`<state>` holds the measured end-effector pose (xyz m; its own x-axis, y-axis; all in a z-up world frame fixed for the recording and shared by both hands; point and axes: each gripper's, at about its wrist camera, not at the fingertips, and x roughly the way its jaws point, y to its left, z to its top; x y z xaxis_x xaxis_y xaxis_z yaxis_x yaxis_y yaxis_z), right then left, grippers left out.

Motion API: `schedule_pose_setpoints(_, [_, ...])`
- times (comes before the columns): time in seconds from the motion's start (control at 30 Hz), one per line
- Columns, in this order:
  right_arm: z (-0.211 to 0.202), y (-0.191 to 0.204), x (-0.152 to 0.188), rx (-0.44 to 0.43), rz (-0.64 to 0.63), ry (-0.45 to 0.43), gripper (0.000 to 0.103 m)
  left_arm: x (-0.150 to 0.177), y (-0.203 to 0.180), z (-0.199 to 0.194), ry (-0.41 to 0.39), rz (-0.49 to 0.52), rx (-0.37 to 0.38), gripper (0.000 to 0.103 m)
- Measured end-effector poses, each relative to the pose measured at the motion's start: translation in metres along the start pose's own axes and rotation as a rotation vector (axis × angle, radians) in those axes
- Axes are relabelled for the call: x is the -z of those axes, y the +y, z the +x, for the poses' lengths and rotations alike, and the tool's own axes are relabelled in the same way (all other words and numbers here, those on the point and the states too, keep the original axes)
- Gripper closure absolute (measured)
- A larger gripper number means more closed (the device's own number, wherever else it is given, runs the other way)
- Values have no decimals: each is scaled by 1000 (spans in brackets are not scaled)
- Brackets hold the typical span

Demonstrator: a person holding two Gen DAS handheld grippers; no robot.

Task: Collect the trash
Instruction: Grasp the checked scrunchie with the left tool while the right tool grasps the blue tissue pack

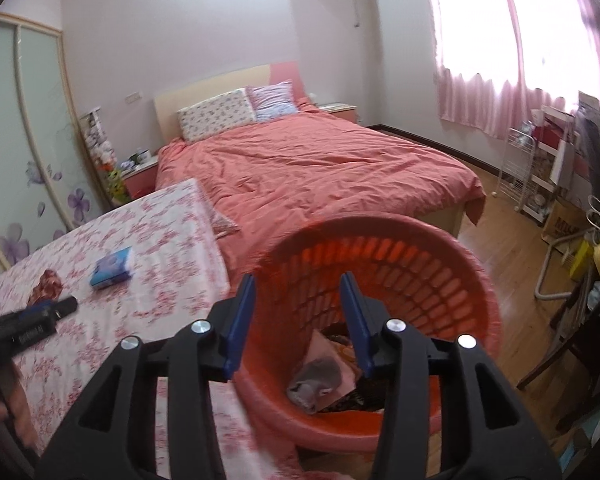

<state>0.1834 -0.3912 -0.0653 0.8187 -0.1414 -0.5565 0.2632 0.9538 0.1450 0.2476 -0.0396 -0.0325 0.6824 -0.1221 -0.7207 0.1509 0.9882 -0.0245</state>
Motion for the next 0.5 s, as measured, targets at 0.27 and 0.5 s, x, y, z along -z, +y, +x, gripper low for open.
schedule_pose_setpoints(0.27, [6, 50, 2, -55, -76, 25, 57, -21, 113, 11, -4, -184, -161, 48])
schedule_pose_setpoints(0.5, [12, 89, 2, -82, -142, 47, 57, -26, 147, 38, 67, -266, -112, 52])
